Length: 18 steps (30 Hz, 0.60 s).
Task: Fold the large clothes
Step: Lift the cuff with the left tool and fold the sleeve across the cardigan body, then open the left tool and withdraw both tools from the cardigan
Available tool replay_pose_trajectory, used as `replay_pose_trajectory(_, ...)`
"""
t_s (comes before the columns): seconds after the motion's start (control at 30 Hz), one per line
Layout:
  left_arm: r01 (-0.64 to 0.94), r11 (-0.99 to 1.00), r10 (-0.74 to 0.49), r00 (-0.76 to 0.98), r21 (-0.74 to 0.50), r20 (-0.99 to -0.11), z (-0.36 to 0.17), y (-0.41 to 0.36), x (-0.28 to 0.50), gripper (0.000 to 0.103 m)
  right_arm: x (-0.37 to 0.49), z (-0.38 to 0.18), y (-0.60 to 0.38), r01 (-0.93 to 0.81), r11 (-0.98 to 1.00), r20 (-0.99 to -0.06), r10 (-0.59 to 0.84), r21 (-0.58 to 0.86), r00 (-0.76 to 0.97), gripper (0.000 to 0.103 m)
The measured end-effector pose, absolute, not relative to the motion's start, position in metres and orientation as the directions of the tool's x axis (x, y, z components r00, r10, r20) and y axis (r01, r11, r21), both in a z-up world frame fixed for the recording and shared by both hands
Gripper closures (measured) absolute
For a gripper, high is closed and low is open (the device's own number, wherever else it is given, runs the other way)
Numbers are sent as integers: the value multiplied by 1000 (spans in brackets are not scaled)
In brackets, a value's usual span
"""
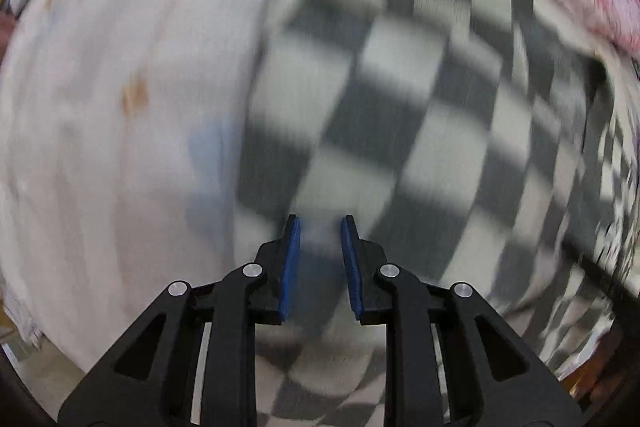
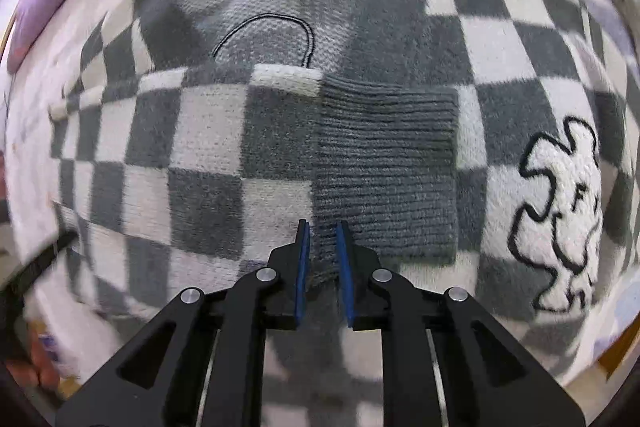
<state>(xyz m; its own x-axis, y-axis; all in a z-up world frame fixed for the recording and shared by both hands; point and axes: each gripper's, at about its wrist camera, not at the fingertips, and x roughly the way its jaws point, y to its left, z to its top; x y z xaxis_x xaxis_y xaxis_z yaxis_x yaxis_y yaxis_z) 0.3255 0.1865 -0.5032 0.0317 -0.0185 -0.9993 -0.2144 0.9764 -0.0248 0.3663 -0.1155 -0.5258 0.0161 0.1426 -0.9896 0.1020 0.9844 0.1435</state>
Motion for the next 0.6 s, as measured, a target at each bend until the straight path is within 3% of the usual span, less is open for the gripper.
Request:
replay_pose_trajectory(0.23,-197,980,45,17,41,-999,-495,173,328,81,392,-519,-122,151,972,-982,187,182,-22,87)
replay_pose_trajectory(0.3,-204,978,46,15,42,-999,-489,173,330,70,395,-512,-129,187,957,-973,229,219,-31,70)
replay_pose_trajectory(0.33,-207,977,44,11,41,-999,-485,172,331,51,395,-509,-132,207,955,-974,225,213,-39,33)
replay_pose_trajectory(0.37,-209,977,47,17,43,-999,-479,172,334,38,395,-503,-134,217,955,-977,211,200,-28,15)
replay_pose_trajectory(0.5,-188,981,62,31,55,-998,-456,162,346,28,394,-472,-152,157,974,-986,163,165,22,14)
replay_pose_trajectory(0.6,-185,982,57,48,47,-997,-433,155,344,28,380,-445,-150,144,973,-984,174,179,45,14)
